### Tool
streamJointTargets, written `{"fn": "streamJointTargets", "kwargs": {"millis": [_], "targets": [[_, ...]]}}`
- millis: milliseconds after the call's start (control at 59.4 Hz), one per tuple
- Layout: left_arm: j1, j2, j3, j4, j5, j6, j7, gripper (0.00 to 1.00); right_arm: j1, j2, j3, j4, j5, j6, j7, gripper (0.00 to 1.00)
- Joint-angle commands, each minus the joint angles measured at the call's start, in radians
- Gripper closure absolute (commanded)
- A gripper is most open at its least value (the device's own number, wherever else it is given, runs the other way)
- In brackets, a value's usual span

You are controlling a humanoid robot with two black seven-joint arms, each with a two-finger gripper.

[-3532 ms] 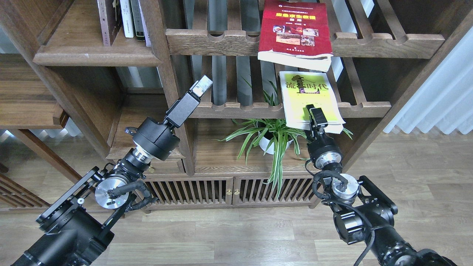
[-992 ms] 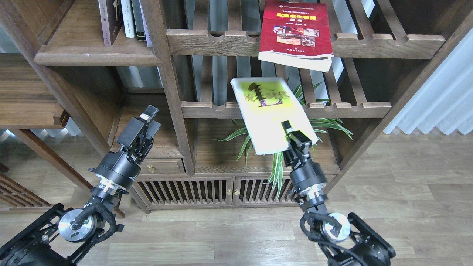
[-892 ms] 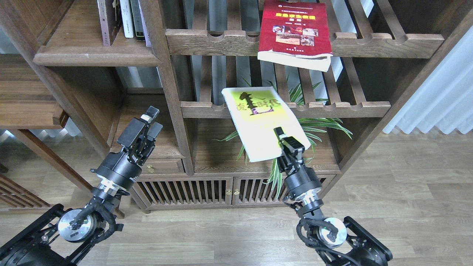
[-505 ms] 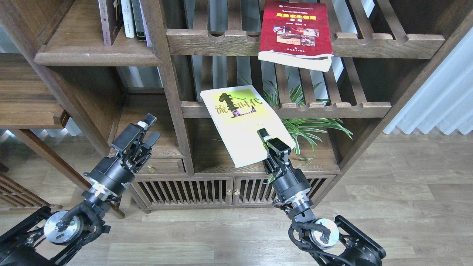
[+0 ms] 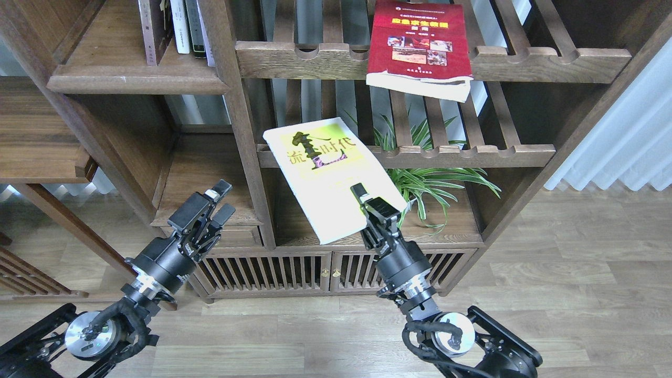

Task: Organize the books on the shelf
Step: 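Bring the left gripper to the yellow book and pinch it between both grippers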

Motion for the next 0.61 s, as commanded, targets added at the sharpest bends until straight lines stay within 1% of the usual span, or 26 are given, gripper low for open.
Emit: {"fn": "streamJointTargets", "kwargs": {"millis": [0,589], "targets": [[0.016,0.006,0.006,-0.001,0.0,0.0,0.0,0.14,-0.001,0.0,-0.018,0.0,-0.013,0.0,-0.001,0.92],[0.008,-0.005,0.02,0.0,0.012,0.0,0.002,0.14,-0.001,0.0,-0.059,0.011,-0.099,0.0,-0.003,0.9]]}}
